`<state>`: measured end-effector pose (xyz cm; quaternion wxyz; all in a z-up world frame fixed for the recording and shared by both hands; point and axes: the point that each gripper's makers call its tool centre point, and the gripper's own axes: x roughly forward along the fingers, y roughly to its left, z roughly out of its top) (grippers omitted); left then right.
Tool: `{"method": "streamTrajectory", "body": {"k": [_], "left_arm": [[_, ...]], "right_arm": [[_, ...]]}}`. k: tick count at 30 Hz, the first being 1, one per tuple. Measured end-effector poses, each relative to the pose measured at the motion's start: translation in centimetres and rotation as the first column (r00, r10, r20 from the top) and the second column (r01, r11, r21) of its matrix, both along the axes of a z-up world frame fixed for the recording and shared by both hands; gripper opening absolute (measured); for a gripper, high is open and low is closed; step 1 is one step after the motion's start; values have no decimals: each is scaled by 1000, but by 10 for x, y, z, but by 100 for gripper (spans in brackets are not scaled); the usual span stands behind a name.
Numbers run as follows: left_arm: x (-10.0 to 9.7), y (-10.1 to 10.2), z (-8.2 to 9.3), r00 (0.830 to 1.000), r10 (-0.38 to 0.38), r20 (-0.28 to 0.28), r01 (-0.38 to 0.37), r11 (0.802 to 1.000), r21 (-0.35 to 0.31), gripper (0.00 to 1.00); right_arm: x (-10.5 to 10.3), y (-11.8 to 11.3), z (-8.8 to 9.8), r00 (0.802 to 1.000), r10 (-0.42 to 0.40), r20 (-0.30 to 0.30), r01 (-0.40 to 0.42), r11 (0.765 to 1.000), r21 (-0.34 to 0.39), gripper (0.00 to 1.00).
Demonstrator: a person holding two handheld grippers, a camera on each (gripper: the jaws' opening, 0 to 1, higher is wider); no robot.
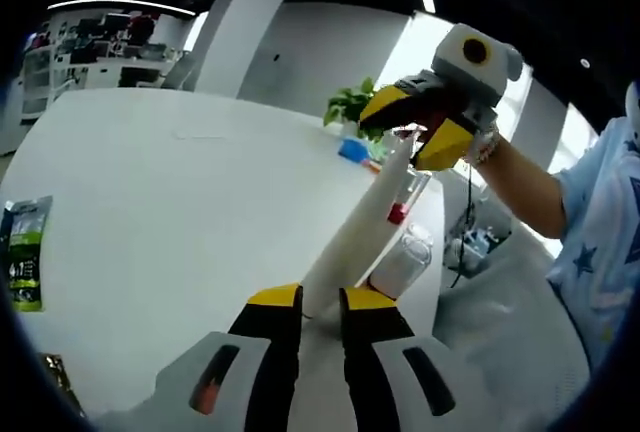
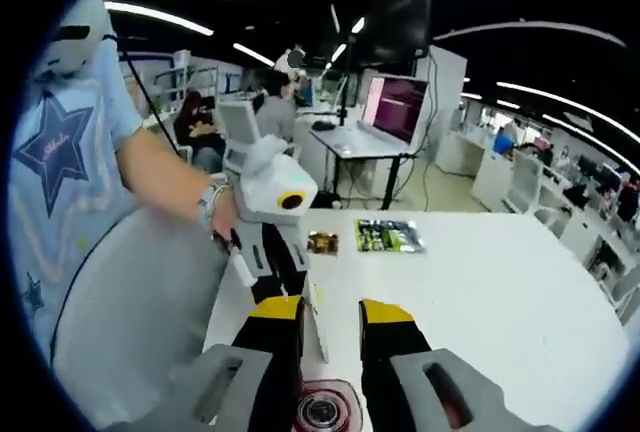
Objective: Arrange the skincare products in the storage area until every visible bottle or jar stands upright without overlapping.
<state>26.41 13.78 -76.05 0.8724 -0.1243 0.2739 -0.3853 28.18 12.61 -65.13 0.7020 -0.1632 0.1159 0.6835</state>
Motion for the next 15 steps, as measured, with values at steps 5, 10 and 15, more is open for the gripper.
{"method": "streamTrajectory", "body": {"k": [5, 10, 15], "left_arm": [[2, 2, 5, 1000, 9, 9, -9, 1000, -13, 11], [3, 2, 10, 1000, 18, 19, -17, 999, -30, 12], [3, 0, 12, 1000, 11, 25, -10, 999, -36, 12]], "right_arm": [[16, -14, 29, 986, -143, -90, 158, 967, 202, 18], [7, -23, 26, 973, -140, -182, 185, 948, 260, 19], [1, -24, 21, 969, -140, -205, 193, 944, 267, 18]]}}
